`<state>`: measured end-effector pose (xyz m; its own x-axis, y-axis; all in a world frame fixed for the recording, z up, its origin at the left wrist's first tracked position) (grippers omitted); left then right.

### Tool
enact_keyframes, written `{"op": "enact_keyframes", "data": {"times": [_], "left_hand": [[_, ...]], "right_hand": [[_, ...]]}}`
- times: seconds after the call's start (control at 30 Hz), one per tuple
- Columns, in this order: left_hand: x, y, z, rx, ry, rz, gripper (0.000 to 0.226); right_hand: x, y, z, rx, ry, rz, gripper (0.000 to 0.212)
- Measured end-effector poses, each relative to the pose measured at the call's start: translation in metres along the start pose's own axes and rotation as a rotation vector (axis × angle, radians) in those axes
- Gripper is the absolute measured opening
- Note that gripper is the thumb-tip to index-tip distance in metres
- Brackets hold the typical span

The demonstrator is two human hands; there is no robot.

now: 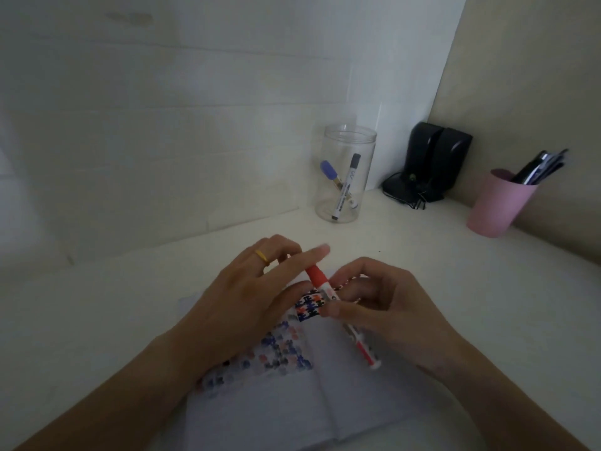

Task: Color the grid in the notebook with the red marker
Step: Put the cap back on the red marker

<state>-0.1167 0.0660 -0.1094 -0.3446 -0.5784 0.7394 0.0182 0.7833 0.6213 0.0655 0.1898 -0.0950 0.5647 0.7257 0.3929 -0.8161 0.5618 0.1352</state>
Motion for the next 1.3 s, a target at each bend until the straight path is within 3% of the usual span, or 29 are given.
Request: {"op": "enact_keyframes", "data": {"times": [0.1, 0.23, 0.47, 0.8, 0.9, 1.0, 1.13, 1.3], "left_hand": [[-0.003, 0.001, 0.0, 0.134, -0.042, -0.018, 0.062], [-0.002, -0.003, 0.004, 0.166, 0.008, 0.0, 0.057], [0.005, -0.003, 0.012, 0.166, 0.078, 0.023, 0.049], [0.009, -0.007, 0.027, 0.295, 0.189, -0.081, 0.049], [0.008, -0.007, 0.028, 0.302, 0.203, -0.082, 0.049], [0.007, -0.008, 0.028, 0.3, 0.194, -0.061, 0.05], [0.006, -0.008, 0.027, 0.3, 0.198, -0.046, 0.051], [0.005, -0.008, 0.029, 0.293, 0.204, -0.031, 0.051]], "right_hand": [[-0.002, 0.004, -0.002, -0.051, 0.154, -0.025, 0.039], [0.004, 0.016, -0.019, -0.153, 0.224, -0.171, 0.057], [0.015, 0.043, -0.003, -0.234, 0.281, -0.402, 0.044], [0.073, 0.147, 0.09, 0.401, -0.159, -0.971, 0.04], [0.084, 0.172, 0.097, 0.455, -0.347, -0.963, 0.039], [0.087, 0.196, 0.084, 0.353, -0.58, -0.899, 0.035], [0.087, 0.213, 0.065, 0.237, -0.792, -0.787, 0.014], [0.083, 0.216, 0.05, 0.164, -0.874, -0.732, 0.022]]}}
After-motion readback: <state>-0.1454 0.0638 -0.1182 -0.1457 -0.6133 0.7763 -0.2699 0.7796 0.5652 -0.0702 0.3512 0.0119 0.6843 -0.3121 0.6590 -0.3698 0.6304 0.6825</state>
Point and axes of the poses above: each hand's wrist, its own y-axis towards the middle knuckle, its own x-axis out of the back of the hand, z = x × y, the point moved 1 cm from there along y, towards the middle knuckle, and after that the axes turned 9 degrees about -y, right-handed, at the moved point
